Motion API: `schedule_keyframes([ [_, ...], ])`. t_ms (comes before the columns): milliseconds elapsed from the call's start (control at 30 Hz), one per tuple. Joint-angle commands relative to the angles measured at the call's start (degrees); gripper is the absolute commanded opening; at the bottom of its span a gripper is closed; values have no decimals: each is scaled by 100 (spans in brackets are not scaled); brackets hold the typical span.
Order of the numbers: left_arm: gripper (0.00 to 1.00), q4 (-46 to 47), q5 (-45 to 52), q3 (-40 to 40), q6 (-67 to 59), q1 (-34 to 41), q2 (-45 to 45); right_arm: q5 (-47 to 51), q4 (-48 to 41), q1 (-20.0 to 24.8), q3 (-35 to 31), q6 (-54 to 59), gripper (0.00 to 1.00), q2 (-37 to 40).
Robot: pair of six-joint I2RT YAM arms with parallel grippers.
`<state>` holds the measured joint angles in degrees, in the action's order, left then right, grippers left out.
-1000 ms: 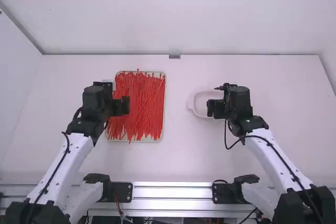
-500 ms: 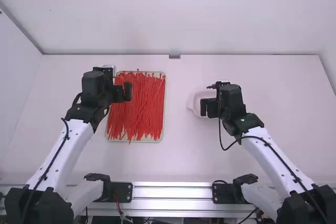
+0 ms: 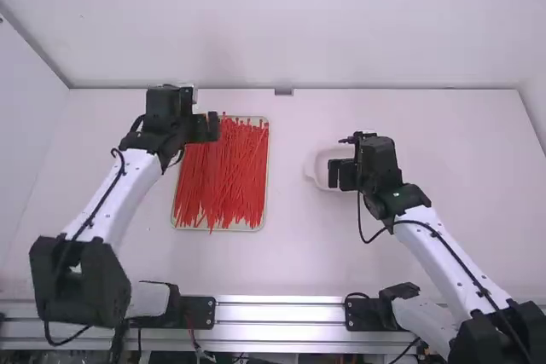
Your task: Fasten the cable tie
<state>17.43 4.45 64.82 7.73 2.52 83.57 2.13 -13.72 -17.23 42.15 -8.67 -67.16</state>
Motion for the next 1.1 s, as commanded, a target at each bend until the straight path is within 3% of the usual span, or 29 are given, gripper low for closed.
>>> schedule_keyframes([
  [0, 99, 68, 44, 389, -70, 17, 463, 50, -24, 2, 216, -7, 99, -24],
  [267, 99, 175, -164, 1185, 55, 26, 1725, 50, -44, 72, 214, -7, 99, -35],
  [1067, 96, -640, -457, 1158, 149, 42, 3023, -81, -4, 188, 214, -9, 99, -201],
])
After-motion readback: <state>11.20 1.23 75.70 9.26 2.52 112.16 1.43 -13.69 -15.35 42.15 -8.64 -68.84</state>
